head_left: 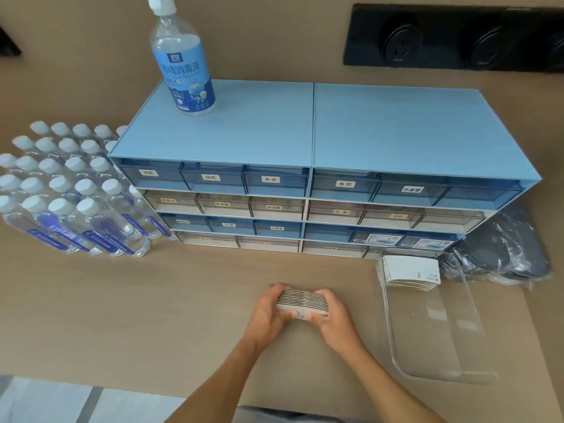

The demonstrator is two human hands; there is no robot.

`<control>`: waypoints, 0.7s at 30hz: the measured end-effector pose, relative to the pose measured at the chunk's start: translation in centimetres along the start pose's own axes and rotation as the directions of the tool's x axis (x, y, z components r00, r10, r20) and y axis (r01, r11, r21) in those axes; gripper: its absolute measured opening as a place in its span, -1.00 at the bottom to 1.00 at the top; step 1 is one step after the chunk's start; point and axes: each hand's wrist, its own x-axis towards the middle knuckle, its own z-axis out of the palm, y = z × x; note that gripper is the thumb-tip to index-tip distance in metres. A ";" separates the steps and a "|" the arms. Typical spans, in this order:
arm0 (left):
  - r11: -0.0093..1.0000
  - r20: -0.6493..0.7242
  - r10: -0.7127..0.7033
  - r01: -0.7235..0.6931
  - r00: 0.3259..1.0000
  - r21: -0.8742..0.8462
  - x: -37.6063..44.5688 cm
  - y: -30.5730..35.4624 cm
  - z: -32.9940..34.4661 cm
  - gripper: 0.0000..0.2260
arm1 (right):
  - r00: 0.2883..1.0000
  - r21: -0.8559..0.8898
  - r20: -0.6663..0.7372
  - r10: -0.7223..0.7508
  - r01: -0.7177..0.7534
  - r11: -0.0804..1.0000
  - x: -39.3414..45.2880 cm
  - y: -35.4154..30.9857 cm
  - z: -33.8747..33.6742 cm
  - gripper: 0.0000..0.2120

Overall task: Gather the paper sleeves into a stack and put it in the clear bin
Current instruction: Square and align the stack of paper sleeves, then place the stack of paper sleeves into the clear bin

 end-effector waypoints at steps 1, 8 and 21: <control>0.998 -0.027 -0.041 0.039 0.999 -0.057 0.0 0.7 -0.3 -0.61 | 1.000 0.060 -0.016 0.021 -0.020 0.998 -0.1 -0.4 -0.3 -0.66; 0.761 -0.122 -0.226 0.097 0.966 -0.642 -0.9 6.6 -0.8 -0.50 | 0.996 0.638 -0.084 0.037 0.025 0.770 -1.7 -4.5 -3.0 -0.64; 0.498 0.126 -0.290 0.262 0.949 -0.827 -1.2 13.4 9.0 -0.67 | 0.864 0.832 -0.414 0.287 0.232 0.504 -7.7 -4.7 -8.0 -0.77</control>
